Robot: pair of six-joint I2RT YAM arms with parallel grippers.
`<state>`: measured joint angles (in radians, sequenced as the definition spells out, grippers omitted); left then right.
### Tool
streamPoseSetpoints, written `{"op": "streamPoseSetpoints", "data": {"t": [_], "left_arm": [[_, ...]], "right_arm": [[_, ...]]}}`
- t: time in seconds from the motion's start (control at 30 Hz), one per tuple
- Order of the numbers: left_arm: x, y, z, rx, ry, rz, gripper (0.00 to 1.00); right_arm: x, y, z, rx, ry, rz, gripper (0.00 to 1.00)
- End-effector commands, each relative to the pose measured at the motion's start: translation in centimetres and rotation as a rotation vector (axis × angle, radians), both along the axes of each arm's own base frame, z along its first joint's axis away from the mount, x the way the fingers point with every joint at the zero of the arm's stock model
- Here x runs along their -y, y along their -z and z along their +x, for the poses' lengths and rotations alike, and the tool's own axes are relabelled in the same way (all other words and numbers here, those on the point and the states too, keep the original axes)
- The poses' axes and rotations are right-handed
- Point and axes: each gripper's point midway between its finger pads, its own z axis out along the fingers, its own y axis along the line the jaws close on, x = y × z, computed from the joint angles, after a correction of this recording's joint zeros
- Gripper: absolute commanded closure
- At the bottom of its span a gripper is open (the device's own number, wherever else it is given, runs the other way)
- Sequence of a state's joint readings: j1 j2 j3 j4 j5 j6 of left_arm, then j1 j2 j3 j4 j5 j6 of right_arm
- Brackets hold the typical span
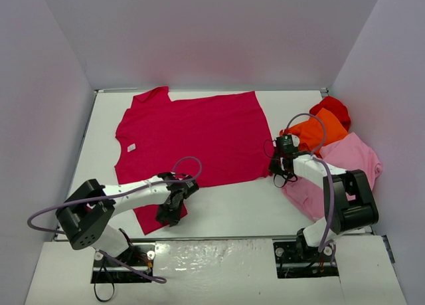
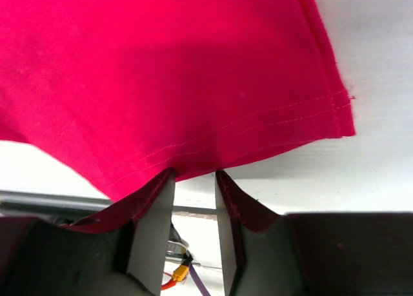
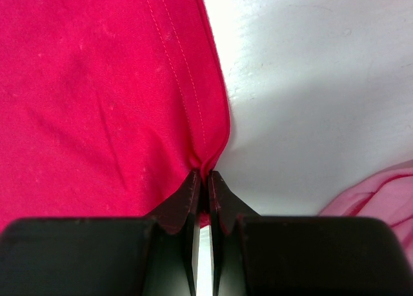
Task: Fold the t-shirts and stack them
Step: Grap the side of the flattened tshirt closest away from the robot with both arms
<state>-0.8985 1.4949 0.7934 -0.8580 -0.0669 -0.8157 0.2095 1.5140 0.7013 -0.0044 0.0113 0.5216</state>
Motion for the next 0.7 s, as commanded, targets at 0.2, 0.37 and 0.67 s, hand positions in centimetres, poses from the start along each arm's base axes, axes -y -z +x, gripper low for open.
{"op": "streamPoseSetpoints", "data": {"t": [0.2, 0.37, 0.67], "left_arm": [[1.1, 1.8, 1.6, 0.042, 0.000, -0.104, 0.85], [1.2, 1.8, 1.7, 0.038, 0.011, -0.109, 0.95], [0.8, 0.4, 2.4, 0.079, 0.017, -0.089, 1.00]], "right_arm": [[1.2, 1.3, -4.3, -0.142, 0.016, -0.048, 1.00], [1.1, 1.3, -4.3, -0.140, 0.014, -0.046, 1.00], [1.0, 1.4, -4.3, -0.141, 0.007, -0.051, 1.00]]}}
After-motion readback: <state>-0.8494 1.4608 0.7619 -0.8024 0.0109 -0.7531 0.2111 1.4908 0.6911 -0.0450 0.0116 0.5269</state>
